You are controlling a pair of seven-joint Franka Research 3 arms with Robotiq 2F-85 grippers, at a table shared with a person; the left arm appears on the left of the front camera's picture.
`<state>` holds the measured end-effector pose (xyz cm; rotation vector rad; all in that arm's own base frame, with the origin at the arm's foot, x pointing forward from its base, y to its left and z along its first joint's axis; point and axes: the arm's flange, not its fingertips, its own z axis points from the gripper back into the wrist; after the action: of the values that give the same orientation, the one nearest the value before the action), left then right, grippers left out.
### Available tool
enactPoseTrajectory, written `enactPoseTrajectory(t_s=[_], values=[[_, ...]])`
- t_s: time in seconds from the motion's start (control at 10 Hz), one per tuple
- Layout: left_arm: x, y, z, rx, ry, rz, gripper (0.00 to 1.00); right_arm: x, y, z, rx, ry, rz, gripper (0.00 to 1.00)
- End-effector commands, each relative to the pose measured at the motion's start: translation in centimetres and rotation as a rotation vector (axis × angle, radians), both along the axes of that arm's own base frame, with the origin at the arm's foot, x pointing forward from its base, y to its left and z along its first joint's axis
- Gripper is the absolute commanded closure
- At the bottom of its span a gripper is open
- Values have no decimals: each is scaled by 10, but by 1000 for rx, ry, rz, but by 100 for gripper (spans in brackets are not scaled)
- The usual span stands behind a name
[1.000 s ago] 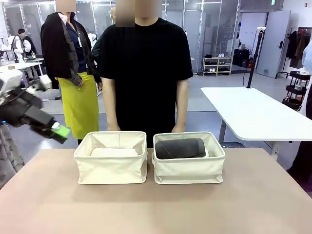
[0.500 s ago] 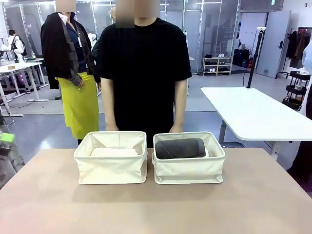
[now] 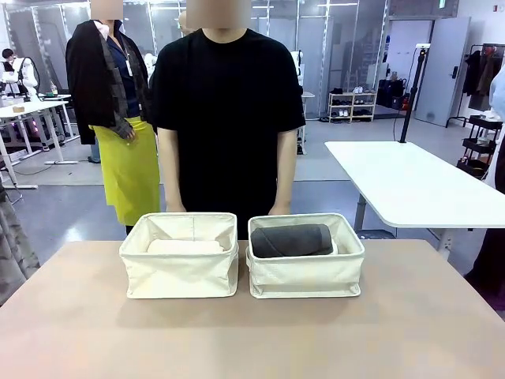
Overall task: Divide the towels into two baskets.
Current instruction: Pick up one hotel-folded towel from the bottom of the table and place it in the Fabric basket indicated by the person.
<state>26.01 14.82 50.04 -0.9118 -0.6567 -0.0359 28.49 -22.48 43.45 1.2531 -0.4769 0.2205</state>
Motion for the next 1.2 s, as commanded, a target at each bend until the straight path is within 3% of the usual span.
enactPoseTrajectory(t_s=[0.0, 0.2, 0.3, 1.1], values=[[-45, -14, -12, 50, 33, 105, 0, -1, 2, 2, 14, -22, -4, 0], [-40, -21, 0, 140, -27, 49, 0, -1, 2, 2, 14, -22, -4, 0], [-20, 13, 12, 47, 3, 66, 0, -1, 2, 2, 14, -22, -4, 0], [-20, 13, 12, 47, 3, 66, 0, -1, 2, 2, 14, -22, -4, 0]])
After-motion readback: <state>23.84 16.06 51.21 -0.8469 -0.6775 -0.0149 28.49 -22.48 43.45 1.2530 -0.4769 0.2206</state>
